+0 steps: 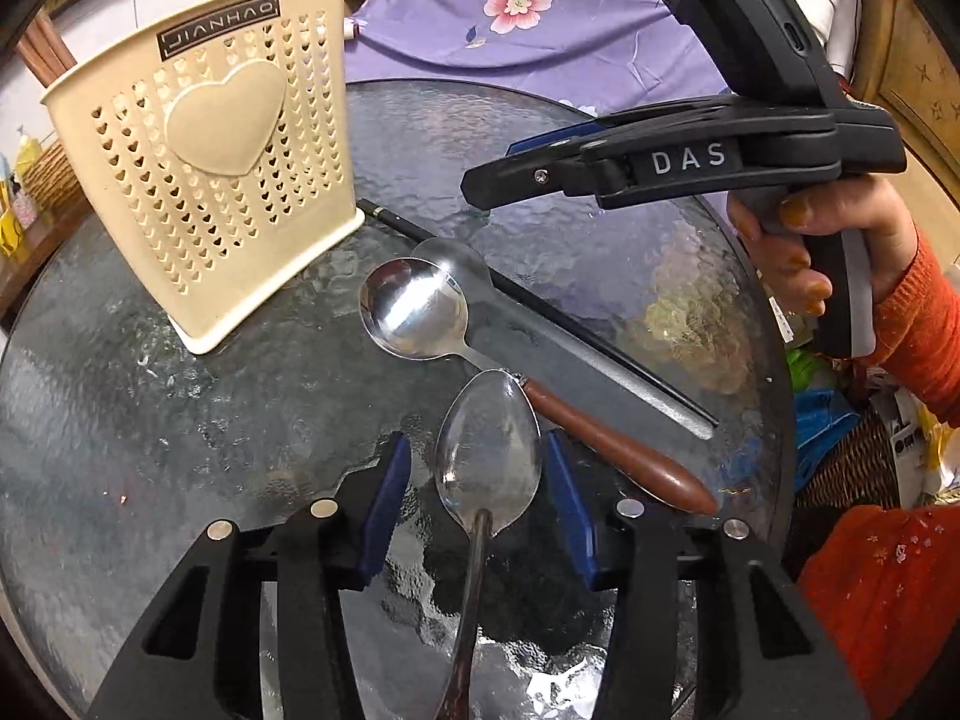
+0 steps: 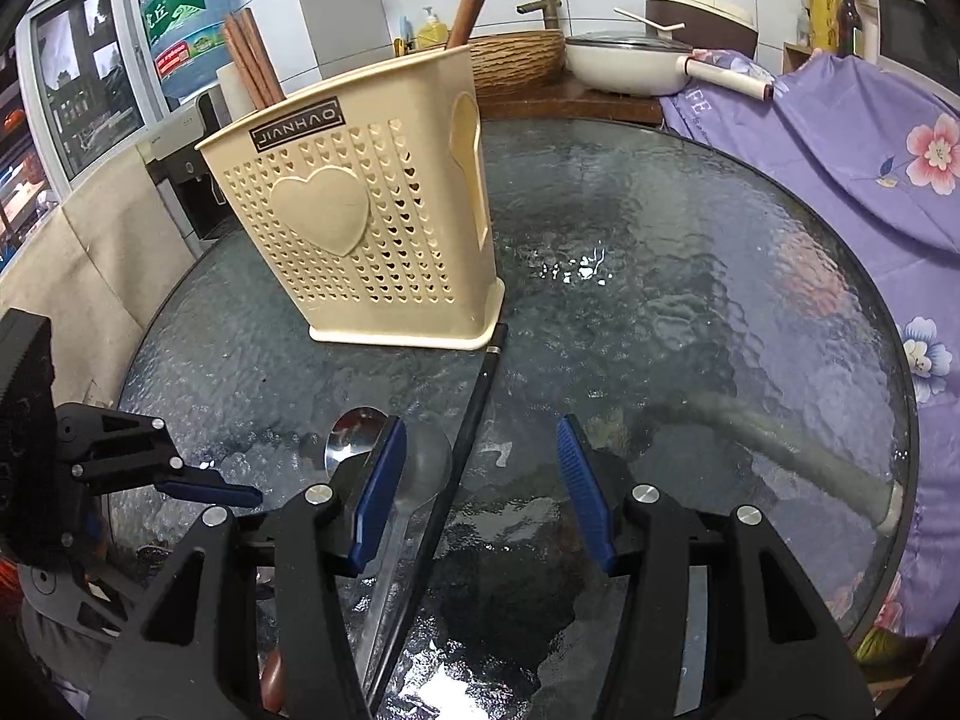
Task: Organize utensils
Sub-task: 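Grasp a brown-handled silver spoon with the left gripper while the right gripper grasps a black chopstick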
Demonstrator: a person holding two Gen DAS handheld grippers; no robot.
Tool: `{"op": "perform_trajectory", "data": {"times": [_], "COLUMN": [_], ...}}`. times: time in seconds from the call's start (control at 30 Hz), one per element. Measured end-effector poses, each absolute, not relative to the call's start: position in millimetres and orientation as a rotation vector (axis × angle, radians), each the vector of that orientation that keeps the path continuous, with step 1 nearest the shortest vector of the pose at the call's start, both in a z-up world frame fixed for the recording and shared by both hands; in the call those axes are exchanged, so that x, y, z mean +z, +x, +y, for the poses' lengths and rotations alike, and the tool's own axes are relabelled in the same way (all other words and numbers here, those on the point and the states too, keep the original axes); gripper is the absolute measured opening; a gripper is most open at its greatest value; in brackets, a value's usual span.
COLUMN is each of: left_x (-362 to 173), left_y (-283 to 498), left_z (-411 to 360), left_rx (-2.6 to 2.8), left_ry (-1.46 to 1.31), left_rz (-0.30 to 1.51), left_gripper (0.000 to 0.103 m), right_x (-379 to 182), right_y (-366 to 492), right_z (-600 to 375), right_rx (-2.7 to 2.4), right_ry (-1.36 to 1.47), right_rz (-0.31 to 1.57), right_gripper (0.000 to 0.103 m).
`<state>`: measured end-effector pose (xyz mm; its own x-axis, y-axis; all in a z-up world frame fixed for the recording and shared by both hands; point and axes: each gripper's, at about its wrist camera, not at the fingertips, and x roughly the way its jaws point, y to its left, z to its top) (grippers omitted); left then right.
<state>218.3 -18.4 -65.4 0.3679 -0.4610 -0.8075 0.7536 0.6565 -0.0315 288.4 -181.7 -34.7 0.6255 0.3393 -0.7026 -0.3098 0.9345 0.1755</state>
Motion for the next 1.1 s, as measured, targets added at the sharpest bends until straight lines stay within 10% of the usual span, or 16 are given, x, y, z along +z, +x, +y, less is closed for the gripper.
{"op": "perform_trajectory", "data": {"times": [0.33, 1.1], "left_x": [-68.8, -57.5], "left_y": [223.0, 258.6], "left_z": [-22.1, -0.3], "left_rx": [-0.796, -0.509], "left_ry": [0.363, 0.238], "left_rz": [0.902, 0.92], "left_gripper": [0.036, 0.036], "right_x": [-41.0, -66.0], "right_y": [305.9, 361.5], "right_z": [-173.8, -129.6], "right_rx": [0.338, 0.198], "right_ry": [0.012, -0.083], "right_rz": [0.857, 0.924], "right_gripper": [0.052, 0.011]}}
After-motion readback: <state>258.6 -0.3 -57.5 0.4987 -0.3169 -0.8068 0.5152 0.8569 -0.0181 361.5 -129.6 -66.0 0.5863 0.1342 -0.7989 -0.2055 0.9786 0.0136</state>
